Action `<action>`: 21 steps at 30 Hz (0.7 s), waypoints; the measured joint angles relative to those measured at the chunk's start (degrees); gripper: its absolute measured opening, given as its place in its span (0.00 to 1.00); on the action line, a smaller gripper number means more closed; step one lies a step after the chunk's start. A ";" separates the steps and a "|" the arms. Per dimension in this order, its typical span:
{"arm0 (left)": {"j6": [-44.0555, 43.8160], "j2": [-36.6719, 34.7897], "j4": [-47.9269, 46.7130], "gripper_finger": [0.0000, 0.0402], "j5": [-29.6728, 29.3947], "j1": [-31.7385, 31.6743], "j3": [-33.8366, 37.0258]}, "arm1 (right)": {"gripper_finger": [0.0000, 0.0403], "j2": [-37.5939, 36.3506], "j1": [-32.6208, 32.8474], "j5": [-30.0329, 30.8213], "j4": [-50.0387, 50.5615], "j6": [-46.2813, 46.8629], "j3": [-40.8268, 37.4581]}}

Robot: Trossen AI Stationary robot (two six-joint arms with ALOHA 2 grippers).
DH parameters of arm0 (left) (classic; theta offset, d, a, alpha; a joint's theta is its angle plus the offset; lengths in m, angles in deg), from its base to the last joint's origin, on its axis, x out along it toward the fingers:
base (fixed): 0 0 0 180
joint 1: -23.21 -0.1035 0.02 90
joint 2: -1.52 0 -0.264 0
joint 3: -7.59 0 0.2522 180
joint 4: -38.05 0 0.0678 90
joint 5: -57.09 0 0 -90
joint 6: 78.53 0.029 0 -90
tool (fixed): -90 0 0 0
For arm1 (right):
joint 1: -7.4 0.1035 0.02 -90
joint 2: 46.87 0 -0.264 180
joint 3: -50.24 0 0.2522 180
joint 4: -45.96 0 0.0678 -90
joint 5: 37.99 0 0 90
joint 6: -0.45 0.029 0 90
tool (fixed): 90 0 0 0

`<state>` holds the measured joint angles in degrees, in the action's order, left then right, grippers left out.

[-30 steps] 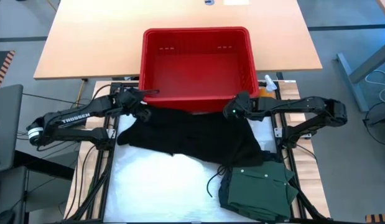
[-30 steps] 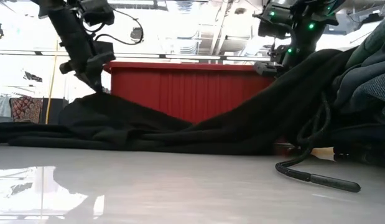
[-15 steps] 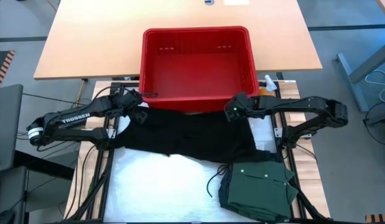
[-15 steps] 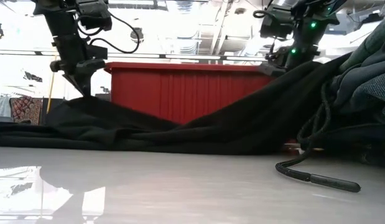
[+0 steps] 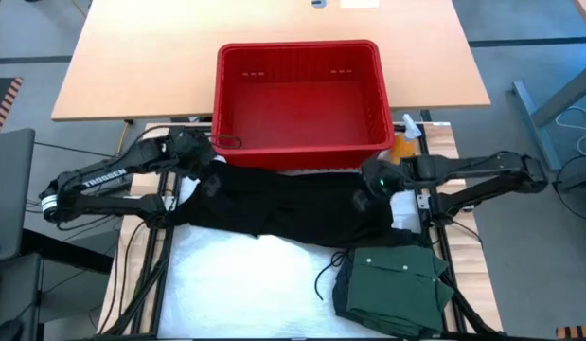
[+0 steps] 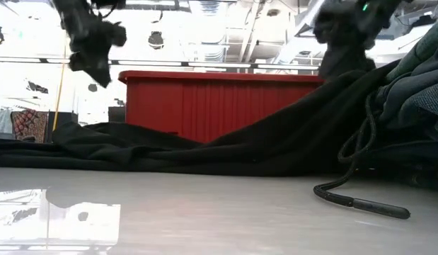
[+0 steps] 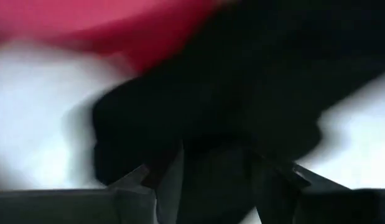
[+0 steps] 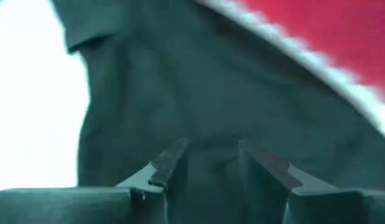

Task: Fold laundry
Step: Fold the black shirt

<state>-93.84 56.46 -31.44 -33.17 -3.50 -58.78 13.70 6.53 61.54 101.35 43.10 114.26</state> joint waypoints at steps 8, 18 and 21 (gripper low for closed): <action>1.08 0.05 5.84 0.39 7.57 17.60 3.24 | 0.39 2.86 12.62 -0.32 -0.40 10.44 0.02; -1.35 9.93 18.43 0.39 -4.37 29.15 14.08 | 0.33 11.01 14.16 -0.30 0.36 11.12 -0.16; -4.17 15.10 21.10 0.39 -3.47 29.15 16.67 | 0.29 12.83 11.53 -3.90 -1.81 5.26 -3.60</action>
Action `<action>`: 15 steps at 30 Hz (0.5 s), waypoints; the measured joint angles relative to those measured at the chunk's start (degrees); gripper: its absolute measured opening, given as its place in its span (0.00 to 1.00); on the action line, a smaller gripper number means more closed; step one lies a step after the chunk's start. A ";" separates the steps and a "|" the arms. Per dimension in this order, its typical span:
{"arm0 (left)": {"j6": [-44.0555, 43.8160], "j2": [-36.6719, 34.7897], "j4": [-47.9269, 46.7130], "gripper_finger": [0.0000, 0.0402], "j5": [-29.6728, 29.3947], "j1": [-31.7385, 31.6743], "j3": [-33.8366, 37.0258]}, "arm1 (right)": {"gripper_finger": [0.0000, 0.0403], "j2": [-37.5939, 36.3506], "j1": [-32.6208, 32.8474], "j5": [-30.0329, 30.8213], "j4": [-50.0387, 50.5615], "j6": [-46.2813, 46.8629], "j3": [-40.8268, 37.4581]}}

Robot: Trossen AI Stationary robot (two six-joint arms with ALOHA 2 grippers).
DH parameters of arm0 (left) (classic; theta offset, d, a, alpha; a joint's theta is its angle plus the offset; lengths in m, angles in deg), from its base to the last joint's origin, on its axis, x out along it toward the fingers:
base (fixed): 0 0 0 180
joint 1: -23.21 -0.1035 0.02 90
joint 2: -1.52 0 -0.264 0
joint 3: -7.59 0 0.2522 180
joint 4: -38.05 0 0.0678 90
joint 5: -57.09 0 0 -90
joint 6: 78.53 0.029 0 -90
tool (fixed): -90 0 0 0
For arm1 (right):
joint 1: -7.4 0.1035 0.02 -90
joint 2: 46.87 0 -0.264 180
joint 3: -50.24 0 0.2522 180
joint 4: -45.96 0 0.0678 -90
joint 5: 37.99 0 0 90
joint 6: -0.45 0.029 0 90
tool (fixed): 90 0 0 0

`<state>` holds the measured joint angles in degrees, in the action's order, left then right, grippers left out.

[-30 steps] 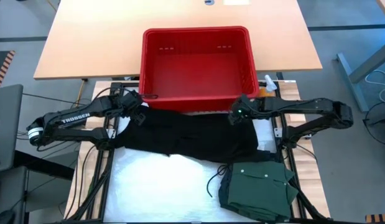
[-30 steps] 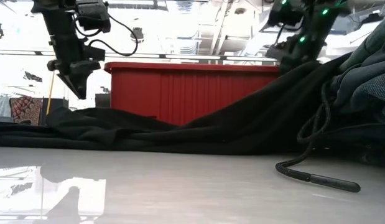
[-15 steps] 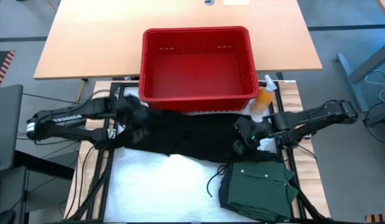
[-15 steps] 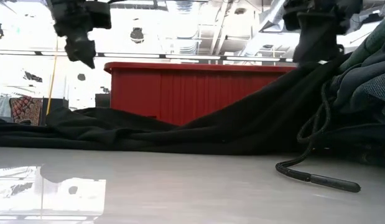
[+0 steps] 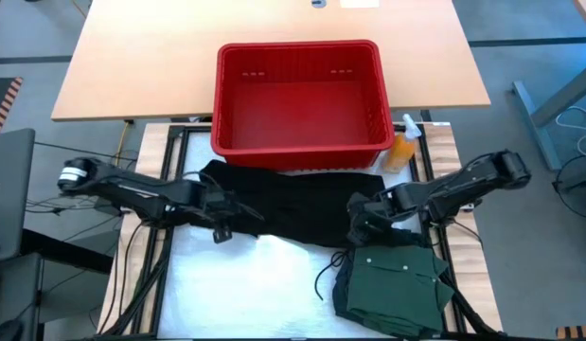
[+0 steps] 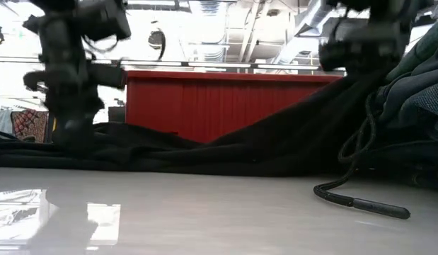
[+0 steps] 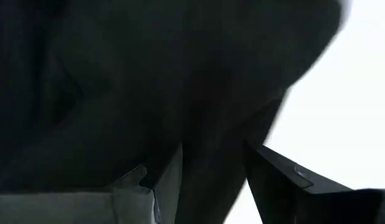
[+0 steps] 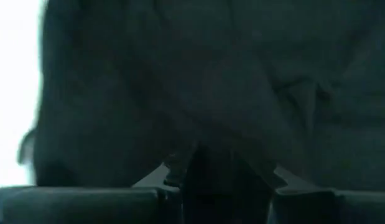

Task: Fold laundry
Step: Fold the black shirt

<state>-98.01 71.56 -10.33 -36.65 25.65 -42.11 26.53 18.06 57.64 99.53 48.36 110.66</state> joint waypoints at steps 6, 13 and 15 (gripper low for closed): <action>-9.99 10.65 3.14 0.39 -0.39 0.06 1.59 | 0.19 0.59 -8.61 -5.23 -19.65 -6.56 -14.36; -24.53 13.80 7.74 0.14 1.79 2.63 1.15 | 0.11 0.48 -10.45 5.61 -28.72 -16.40 -20.91; -29.71 12.50 6.68 0.04 7.48 4.57 1.14 | 0.09 0.55 -10.45 9.63 -28.88 -22.23 -20.97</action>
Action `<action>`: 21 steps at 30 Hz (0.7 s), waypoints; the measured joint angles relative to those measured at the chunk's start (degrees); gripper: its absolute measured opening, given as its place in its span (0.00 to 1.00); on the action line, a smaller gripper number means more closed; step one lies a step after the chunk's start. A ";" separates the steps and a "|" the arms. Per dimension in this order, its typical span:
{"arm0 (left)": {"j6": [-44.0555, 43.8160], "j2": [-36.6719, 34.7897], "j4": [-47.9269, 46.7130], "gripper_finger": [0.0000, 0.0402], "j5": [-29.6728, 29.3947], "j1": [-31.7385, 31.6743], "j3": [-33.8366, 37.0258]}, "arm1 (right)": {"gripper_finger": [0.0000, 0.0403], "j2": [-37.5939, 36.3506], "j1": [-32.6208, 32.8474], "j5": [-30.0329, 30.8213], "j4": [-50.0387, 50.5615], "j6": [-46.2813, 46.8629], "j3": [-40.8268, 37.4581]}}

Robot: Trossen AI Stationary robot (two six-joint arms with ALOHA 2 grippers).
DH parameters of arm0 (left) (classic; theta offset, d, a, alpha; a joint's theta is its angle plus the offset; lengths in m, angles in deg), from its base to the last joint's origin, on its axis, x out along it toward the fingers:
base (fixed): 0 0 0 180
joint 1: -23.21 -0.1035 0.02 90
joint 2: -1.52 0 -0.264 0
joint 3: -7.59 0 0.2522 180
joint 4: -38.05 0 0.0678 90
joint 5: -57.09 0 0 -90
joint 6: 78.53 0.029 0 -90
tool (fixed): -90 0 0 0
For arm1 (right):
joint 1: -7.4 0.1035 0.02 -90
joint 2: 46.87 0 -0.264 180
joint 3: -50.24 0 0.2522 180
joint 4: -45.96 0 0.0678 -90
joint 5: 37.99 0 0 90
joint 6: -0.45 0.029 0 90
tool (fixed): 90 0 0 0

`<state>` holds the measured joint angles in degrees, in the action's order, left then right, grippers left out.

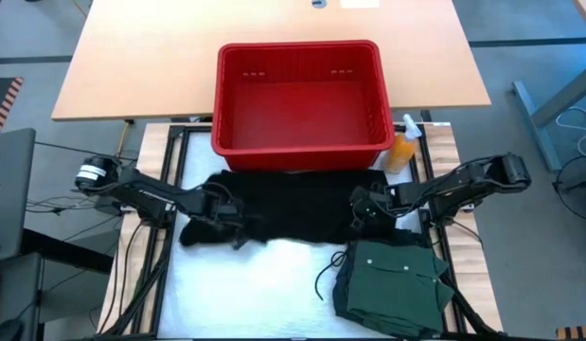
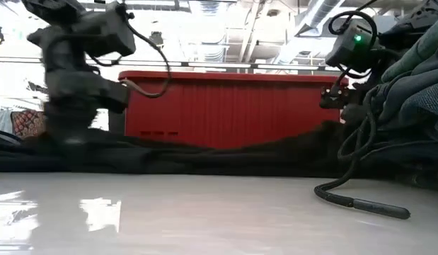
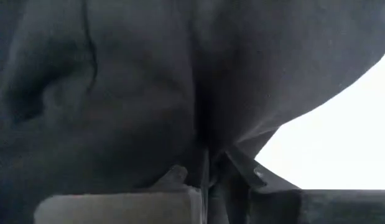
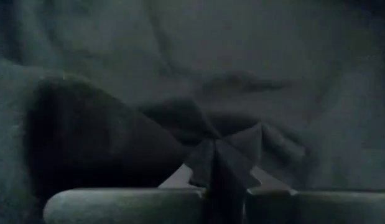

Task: Fold laundry
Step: Fold the black shirt

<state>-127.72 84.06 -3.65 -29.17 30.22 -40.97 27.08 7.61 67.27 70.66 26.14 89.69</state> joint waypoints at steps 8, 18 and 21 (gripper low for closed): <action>-14.88 -2.22 -4.63 0.01 8.37 10.37 -0.08 | 0.06 0.02 -3.48 5.91 -3.25 -12.67 1.67; -23.46 -2.29 -4.92 0.05 -4.82 16.12 -0.18 | 0.11 -0.88 -4.87 1.27 13.56 -15.51 12.46; -20.99 -2.31 -4.52 0.11 -6.05 16.46 -0.18 | 0.11 -0.90 -5.21 -1.64 18.36 -11.37 16.91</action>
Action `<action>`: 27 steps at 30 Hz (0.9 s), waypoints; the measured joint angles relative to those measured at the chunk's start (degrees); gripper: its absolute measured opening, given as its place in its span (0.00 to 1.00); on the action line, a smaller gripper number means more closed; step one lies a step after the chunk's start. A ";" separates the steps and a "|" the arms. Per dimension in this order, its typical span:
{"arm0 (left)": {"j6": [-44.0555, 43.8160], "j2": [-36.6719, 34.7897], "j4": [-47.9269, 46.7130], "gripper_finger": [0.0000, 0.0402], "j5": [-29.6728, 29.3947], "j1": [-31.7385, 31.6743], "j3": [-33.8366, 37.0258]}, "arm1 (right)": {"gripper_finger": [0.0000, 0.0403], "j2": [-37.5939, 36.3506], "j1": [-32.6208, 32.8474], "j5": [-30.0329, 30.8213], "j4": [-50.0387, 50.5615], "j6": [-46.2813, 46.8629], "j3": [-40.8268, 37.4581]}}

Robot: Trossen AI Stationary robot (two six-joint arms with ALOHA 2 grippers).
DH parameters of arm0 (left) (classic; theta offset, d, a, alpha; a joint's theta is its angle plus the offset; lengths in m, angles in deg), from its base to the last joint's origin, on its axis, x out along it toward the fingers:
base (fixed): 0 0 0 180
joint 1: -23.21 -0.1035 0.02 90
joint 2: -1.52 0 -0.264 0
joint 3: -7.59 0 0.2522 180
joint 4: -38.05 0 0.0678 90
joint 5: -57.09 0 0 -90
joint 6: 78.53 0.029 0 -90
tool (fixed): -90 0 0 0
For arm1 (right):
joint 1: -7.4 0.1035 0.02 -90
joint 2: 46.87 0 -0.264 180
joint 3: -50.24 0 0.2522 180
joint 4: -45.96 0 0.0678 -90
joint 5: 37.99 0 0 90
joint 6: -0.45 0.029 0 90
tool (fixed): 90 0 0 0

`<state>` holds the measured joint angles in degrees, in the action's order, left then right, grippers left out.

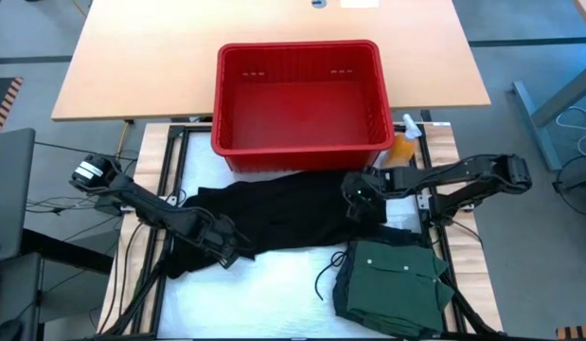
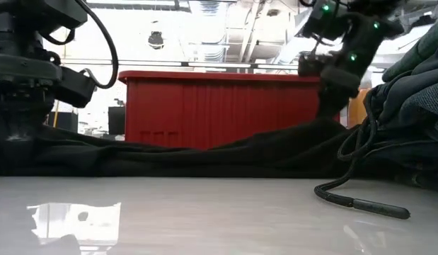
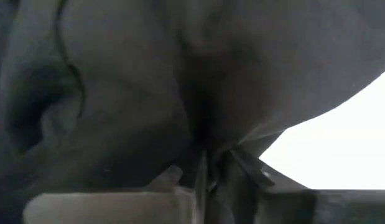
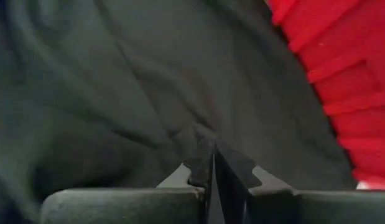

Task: Fold laundry
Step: Fold the black shirt

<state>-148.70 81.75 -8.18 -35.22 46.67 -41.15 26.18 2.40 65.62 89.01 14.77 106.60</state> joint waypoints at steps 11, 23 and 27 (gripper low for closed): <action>11.50 -5.79 1.88 0.43 1.36 1.07 -1.90 | 0.31 0.44 -4.91 -10.83 3.31 13.04 0.68; 20.67 -15.56 -8.89 0.51 -11.81 4.31 -3.06 | 0.53 0.44 -4.61 -10.22 -4.39 17.22 -8.28; 21.95 -15.28 -17.27 0.51 -12.76 4.96 -3.06 | 0.51 0.45 -3.58 -10.39 -6.84 17.71 -10.27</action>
<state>-126.76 66.47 -25.45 -47.98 51.63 -44.21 26.63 -1.18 55.23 82.18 32.48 96.33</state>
